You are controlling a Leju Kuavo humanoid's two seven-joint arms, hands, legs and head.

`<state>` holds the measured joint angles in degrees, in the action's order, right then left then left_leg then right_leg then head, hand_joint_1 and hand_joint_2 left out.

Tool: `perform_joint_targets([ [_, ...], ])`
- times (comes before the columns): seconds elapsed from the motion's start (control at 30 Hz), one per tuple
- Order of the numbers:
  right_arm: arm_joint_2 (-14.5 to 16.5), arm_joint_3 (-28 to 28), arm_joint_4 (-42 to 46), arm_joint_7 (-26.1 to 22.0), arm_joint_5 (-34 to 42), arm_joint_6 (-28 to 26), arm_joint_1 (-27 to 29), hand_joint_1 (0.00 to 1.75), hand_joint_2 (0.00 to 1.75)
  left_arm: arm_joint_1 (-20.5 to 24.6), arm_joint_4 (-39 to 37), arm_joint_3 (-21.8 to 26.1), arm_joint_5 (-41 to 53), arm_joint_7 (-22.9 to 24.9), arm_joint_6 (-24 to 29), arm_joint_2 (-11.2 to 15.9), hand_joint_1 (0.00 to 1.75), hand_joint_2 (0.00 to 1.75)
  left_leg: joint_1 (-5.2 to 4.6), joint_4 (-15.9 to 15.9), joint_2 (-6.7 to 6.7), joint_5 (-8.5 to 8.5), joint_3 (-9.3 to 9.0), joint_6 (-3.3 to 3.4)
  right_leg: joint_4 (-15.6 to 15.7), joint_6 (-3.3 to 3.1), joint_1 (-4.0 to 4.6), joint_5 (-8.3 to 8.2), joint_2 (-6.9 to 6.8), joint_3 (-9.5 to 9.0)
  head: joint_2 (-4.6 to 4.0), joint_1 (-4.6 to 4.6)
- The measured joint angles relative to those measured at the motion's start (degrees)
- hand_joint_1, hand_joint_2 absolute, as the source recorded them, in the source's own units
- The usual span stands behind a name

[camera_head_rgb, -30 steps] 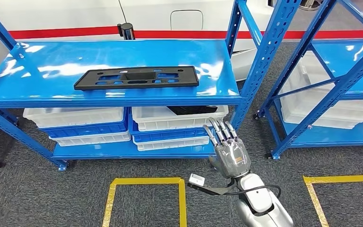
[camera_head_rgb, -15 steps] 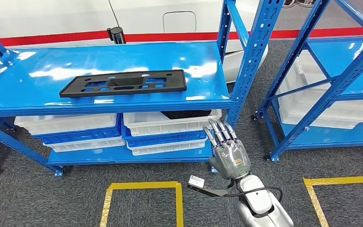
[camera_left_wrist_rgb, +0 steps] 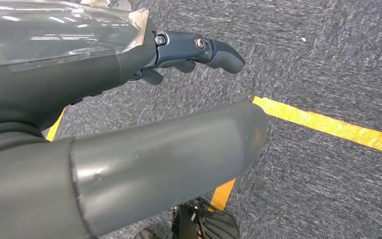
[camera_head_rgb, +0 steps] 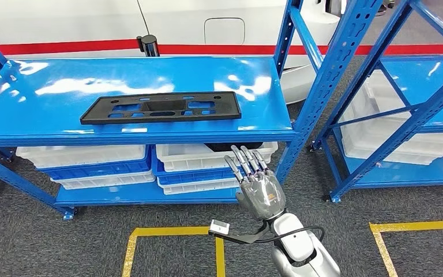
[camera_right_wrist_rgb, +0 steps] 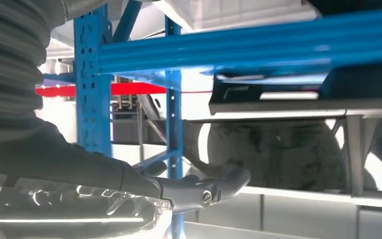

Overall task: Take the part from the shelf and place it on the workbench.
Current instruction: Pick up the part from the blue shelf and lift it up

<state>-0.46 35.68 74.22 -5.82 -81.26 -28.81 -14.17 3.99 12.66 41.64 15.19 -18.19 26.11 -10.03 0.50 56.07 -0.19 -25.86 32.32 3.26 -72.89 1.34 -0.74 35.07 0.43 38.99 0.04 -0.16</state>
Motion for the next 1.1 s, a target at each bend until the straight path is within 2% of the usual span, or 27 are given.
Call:
perform_joint_targets([
  [0.03,0.18,0.24,-0.10,0.20,-0.58,0.22,-0.02,0.00,1.75,-0.01,0.00,-0.08,0.04,0.07,0.07,0.00,0.00,0.00,-0.03,0.01,-0.02,-0.12,-0.10,0.02,-1.43,0.22,0.00,0.03,0.00,1.14,0.00,0.02],
  [0.07,0.48,0.52,-0.23,0.39,-1.09,0.36,-0.09,0.00,1.75,-0.02,-0.01,-0.13,0.11,0.12,0.10,0.00,0.00,0.00,-0.05,0.02,-0.07,-0.26,-0.27,-0.03,-0.70,0.57,0.01,-0.83,0.00,1.16,0.00,0.03],
  [0.1,0.85,0.83,-0.38,0.60,-1.57,0.46,-0.25,0.00,1.75,-0.02,-0.01,-0.16,0.19,0.16,0.12,-0.01,0.00,0.00,-0.07,0.02,-0.12,-0.43,-0.53,-0.11,1.76,0.97,0.02,-2.34,-0.01,0.29,0.00,0.04],
  [0.13,1.27,1.20,-0.56,0.83,-2.00,0.54,-0.55,0.00,1.75,-0.03,-0.02,-0.19,0.31,0.17,0.08,-0.04,0.00,0.00,-0.10,0.03,-0.18,-0.66,-0.86,-0.24,5.86,1.33,0.03,-4.41,-0.02,-1.43,0.00,0.07],
  [0.17,1.69,1.61,-0.78,1.01,-2.34,0.60,-1.00,0.00,1.75,-0.03,-0.03,-0.21,0.42,0.18,-0.01,-0.07,0.00,0.00,-0.17,0.06,-0.23,-0.92,-1.17,-0.43,10.29,1.38,0.11,-6.45,-0.09,-3.36,0.00,0.10],
  [0.2,2.09,2.04,-1.03,1.18,-2.55,0.61,-1.55,0.00,1.75,-0.01,-0.03,-0.22,0.52,0.18,-0.10,-0.10,0.00,0.00,-0.30,0.10,-0.28,-1.21,-1.39,-0.69,13.77,1.12,0.25,-7.96,-0.14,-4.97,0.00,0.13],
  [0.23,2.45,2.48,-1.34,1.30,-2.65,0.60,-2.14,0.00,1.75,-0.01,-0.04,-0.23,0.67,0.19,-0.19,-0.12,0.00,0.00,-0.41,0.14,-0.30,-1.47,-1.51,-0.97,15.96,0.66,0.39,-8.89,-0.19,-5.99,0.00,0.14],
  [0.3,3.22,3.31,-2.06,1.44,-2.67,0.50,-3.18,0.00,1.75,0.01,-0.05,-0.24,0.93,0.27,-0.25,-0.13,0.00,0.00,-0.48,0.13,-0.28,-1.79,-1.59,-1.52,16.70,-0.32,0.60,-9.26,-0.20,-6.42,0.00,0.13],
  [0.37,4.29,4.28,-3.06,1.21,-2.42,0.34,-4.27,0.00,1.75,0.01,-0.06,-0.25,1.10,0.40,-0.15,-0.12,0.00,0.00,-0.18,0.72,-0.22,-2.30,-1.47,-2.12,17.03,-1.07,0.06,-9.41,-0.14,-6.75,0.00,0.10],
  [0.4,4.96,4.79,-3.66,1.04,-2.21,0.27,-4.93,0.00,1.75,0.02,-0.07,-0.25,1.15,0.45,-0.05,-0.13,0.00,0.00,-0.04,1.95,-0.19,-3.06,-0.99,-2.49,17.23,-1.49,-0.23,-9.45,-0.12,-6.98,0.00,0.02],
  [0.43,5.75,5.45,-4.52,0.86,-1.90,0.22,-5.68,0.00,1.75,0.02,-0.07,-0.25,1.20,0.46,0.04,-0.14,0.00,0.00,0.15,4.71,-0.18,-4.52,0.32,-2.88,17.37,-1.86,-0.46,-9.42,-0.09,-7.20,0.00,-0.08],
  [0.5,7.22,6.66,-6.62,0.75,-1.25,0.19,-7.13,0.00,1.75,0.00,-0.08,-0.25,1.28,0.45,0.14,-0.17,0.00,0.00,0.42,12.67,-0.14,-7.98,4.71,-3.61,17.36,-2.42,-0.41,-9.14,-0.09,-7.43,0.00,-0.25],
  [0.53,7.90,7.24,-7.84,0.74,-0.90,0.19,-7.71,0.00,1.75,-0.02,-0.09,-0.25,1.31,0.44,0.14,-0.17,0.00,0.00,0.60,16.01,-0.12,-8.89,6.89,-3.92,17.34,-2.52,-0.39,-8.98,-0.08,-7.55,0.00,-0.27],
  [0.57,8.44,7.63,-8.85,0.76,-0.62,0.19,-8.08,0.00,1.75,-0.05,-0.09,-0.25,1.32,0.44,0.14,-0.17,0.00,0.00,0.79,17.11,-0.07,-8.44,8.04,-4.12,17.31,-2.53,-0.39,-8.80,-0.06,-7.73,0.00,-0.29],
  [0.6,8.92,7.94,-9.72,0.78,-0.43,0.19,-8.37,0.00,1.75,-0.08,-0.09,-0.25,1.32,0.44,0.14,-0.17,0.00,0.00,1.00,15.91,-0.02,-6.83,7.98,-4.27,17.28,-2.43,-0.43,-8.58,-0.04,-8.00,0.00,-0.33],
  [0.67,9.70,8.36,-10.99,0.81,-0.20,0.16,-8.92,0.00,1.75,-0.09,-0.10,-0.24,1.36,0.44,0.14,-0.15,0.00,0.00,1.42,8.23,0.08,-2.04,4.83,-4.44,17.16,-1.96,-0.48,-7.91,0.02,-8.76,0.00,-0.39],
  [0.7,10.01,8.52,-11.51,0.81,-0.13,0.13,-9.27,0.00,1.75,-0.07,-0.13,-0.24,1.37,0.44,0.15,-0.14,0.00,0.00,1.45,4.65,0.04,-0.45,3.16,-4.39,17.06,-1.61,-0.28,-7.54,0.04,-9.03,0.00,-0.44],
  [0.73,10.27,8.66,-11.99,0.80,-0.05,0.10,-9.65,0.00,1.75,-0.05,-0.15,-0.24,1.41,0.44,0.15,-0.14,0.00,0.00,1.36,2.24,-0.02,0.39,2.01,-4.20,16.99,-1.25,-0.10,-7.23,0.06,-9.20,0.00,-0.44],
  [0.83,10.92,8.99,-13.54,0.95,0.07,0.04,-10.72,0.00,1.75,-0.02,-0.20,-0.25,1.56,0.53,0.20,-0.14,0.00,0.00,0.69,1.32,-0.18,0.20,1.58,-3.02,17.20,-0.22,0.22,-6.83,0.09,-9.27,0.00,-0.40],
  [0.9,11.50,9.21,-14.95,1.45,0.10,-0.17,-11.69,0.00,1.75,-0.04,-0.22,-0.25,1.74,0.66,0.22,-0.17,0.00,0.00,0.58,0.92,-0.12,0.28,1.27,-2.02,15.74,0.22,0.18,-6.00,0.01,-8.52,0.00,-0.35],
  [0.93,11.80,9.31,-15.71,1.78,0.07,-0.38,-12.29,0.00,1.75,-0.01,-0.23,-0.25,1.86,0.71,0.22,-0.21,0.00,0.00,0.62,0.70,-0.07,0.32,1.09,-1.56,13.32,0.17,0.15,-4.92,-0.04,-7.25,0.00,-0.28],
  [1.0,12.21,9.52,-17.48,2.37,-0.05,-0.72,-13.39,0.00,1.75,0.03,-0.24,-0.25,2.06,0.75,0.20,-0.25,0.00,0.00,0.49,0.60,-0.01,0.10,0.85,-0.89,5.11,-0.19,0.04,-1.94,-0.11,-2.67,0.00,-0.11],
  [1.03,12.34,9.62,-18.35,2.49,-0.02,-0.77,-13.76,0.00,1.75,0.04,-0.25,-0.25,2.10,0.78,0.18,-0.26,0.00,0.00,0.40,0.61,-0.05,-0.05,0.72,-0.73,1.30,-0.18,0.01,-0.91,-0.12,-0.35,0.00,-0.07],
  [1.07,12.48,9.72,-19.21,2.51,0.13,-0.77,-14.05,0.00,1.75,0.03,-0.25,-0.25,2.08,0.81,0.16,-0.26,0.00,0.00,0.29,0.62,-0.12,-0.23,0.53,-0.65,-0.81,0.02,0.02,-0.74,-0.12,1.22,0.00,-0.05],
  [1.1,12.67,9.82,-19.97,2.45,0.35,-0.77,-14.33,0.00,1.75,0.01,-0.26,-0.25,2.03,0.84,0.14,-0.26,0.00,0.00,0.20,0.63,-0.21,-0.44,0.25,-0.65,-0.44,0.38,0.04,-1.64,-0.12,1.54,0.00,-0.02],
])
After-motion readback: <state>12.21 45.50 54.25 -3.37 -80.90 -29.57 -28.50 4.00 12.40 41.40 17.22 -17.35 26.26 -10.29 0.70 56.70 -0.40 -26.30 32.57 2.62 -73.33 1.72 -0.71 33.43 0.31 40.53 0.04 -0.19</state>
